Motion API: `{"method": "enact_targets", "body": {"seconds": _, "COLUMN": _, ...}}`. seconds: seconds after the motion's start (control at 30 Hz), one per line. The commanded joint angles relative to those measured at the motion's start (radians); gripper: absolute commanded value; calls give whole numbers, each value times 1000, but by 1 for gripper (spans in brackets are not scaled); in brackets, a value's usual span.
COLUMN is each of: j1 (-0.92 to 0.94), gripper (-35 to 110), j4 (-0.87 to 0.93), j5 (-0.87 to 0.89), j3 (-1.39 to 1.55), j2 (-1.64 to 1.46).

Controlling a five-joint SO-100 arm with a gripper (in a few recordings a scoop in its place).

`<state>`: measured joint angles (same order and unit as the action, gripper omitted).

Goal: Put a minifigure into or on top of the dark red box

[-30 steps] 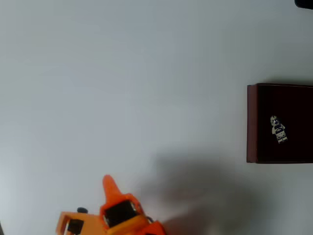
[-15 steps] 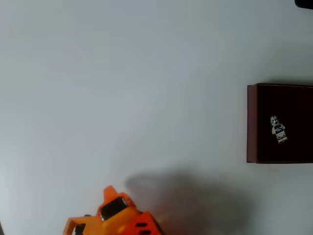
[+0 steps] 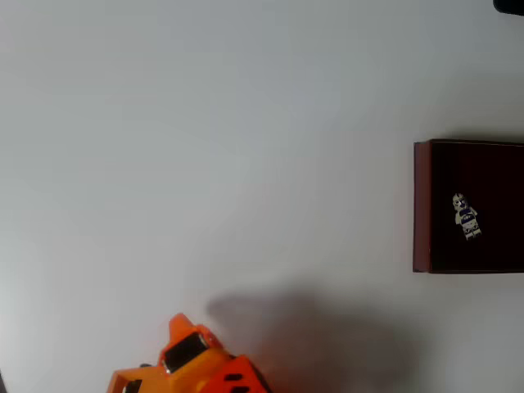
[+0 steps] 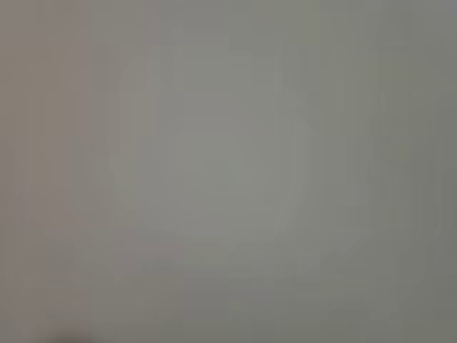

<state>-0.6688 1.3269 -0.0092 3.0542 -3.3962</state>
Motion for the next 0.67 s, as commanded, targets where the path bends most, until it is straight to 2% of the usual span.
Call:
{"method": "enact_targets", "body": {"seconds": 0.0, "j1": -11, "gripper": 0, "j4": 32, "j5": -8, "j3": -35, "j2": -14}}
{"method": "enact_targets", "body": {"seconds": 0.63, "j1": 0, "gripper": 0, "j4": 32, "j5": 2, "j3": -35, "j2": -14}}
